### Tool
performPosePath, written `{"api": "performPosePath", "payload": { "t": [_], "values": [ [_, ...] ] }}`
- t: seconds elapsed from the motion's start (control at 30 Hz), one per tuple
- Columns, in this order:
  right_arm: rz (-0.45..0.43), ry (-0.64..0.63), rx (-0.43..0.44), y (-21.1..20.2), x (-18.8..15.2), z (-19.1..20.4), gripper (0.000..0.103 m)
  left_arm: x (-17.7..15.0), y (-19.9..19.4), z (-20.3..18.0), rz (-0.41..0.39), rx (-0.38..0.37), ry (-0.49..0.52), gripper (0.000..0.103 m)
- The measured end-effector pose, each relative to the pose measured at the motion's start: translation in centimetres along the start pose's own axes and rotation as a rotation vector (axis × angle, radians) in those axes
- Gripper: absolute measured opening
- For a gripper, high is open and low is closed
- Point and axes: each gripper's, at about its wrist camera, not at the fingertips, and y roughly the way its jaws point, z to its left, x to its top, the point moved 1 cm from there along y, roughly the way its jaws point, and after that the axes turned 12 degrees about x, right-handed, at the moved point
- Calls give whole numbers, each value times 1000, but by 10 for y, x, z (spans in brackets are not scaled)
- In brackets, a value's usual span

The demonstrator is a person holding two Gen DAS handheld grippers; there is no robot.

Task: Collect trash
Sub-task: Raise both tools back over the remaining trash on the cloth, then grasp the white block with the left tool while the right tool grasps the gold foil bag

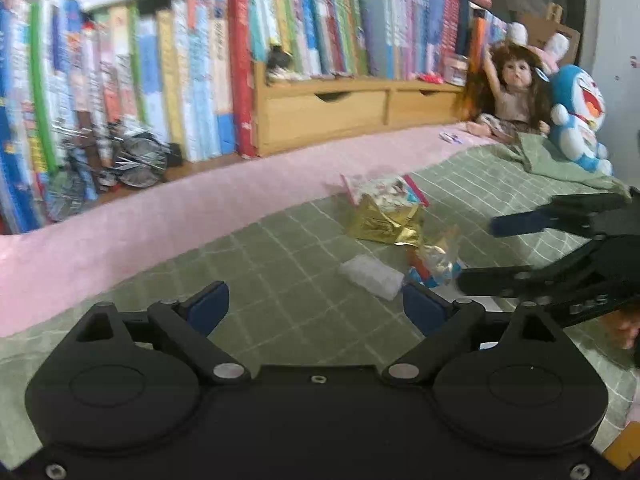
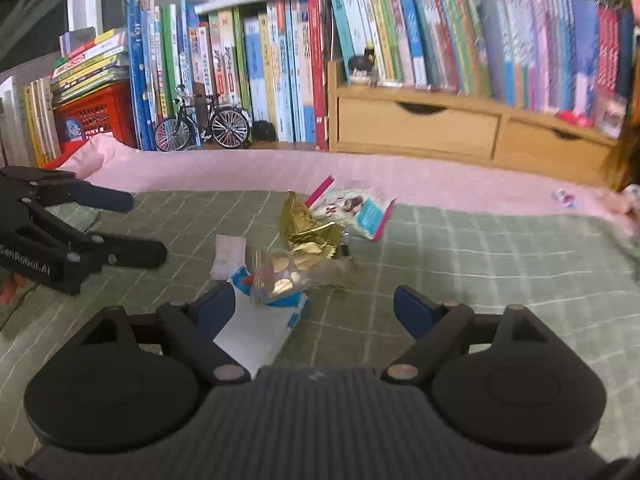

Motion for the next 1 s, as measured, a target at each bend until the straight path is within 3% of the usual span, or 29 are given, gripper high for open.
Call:
{"api": "performPosePath", "payload": {
  "t": [0.13, 0.23, 0.3, 0.37, 0.43, 0.57, 0.6, 0.73, 0.83, 0.9, 1.0],
  "values": [
    [-4, 20, 19, 18, 1, -6, 87, -3, 7, -12, 13, -29, 85, 93],
    [10, 1, -3, 28, 3, -10, 77, -4, 12, -16, 21, -38, 139, 92],
    [15, -2, -14, 30, 2, -12, 56, -4, 15, -15, 26, -51, 151, 92],
    [5, 0, -13, 28, 2, -14, 50, -2, 19, -15, 30, -72, 161, 91],
    [-9, 14, 0, 25, 1, -17, 55, -1, 23, -18, 34, -89, 182, 91],
    [-6, -20, -36, 23, 2, -16, 90, 4, 29, -29, 26, -98, 255, 90],
    [-11, -46, -55, 22, 3, -14, 92, 5, 30, -32, 25, -102, 268, 90],
    [-2, -155, -124, 22, 7, -11, 92, 7, 40, -37, 37, -121, 280, 90],
    [2, -147, -90, 25, 9, -17, 91, 9, 47, -35, 34, -170, 246, 83],
    [4, -140, -62, 28, 10, -22, 82, 10, 51, -33, 29, -192, 219, 82],
    [15, -130, -51, 33, 7, -25, 76, 10, 52, -30, 10, -197, 213, 70]
  ]
}}
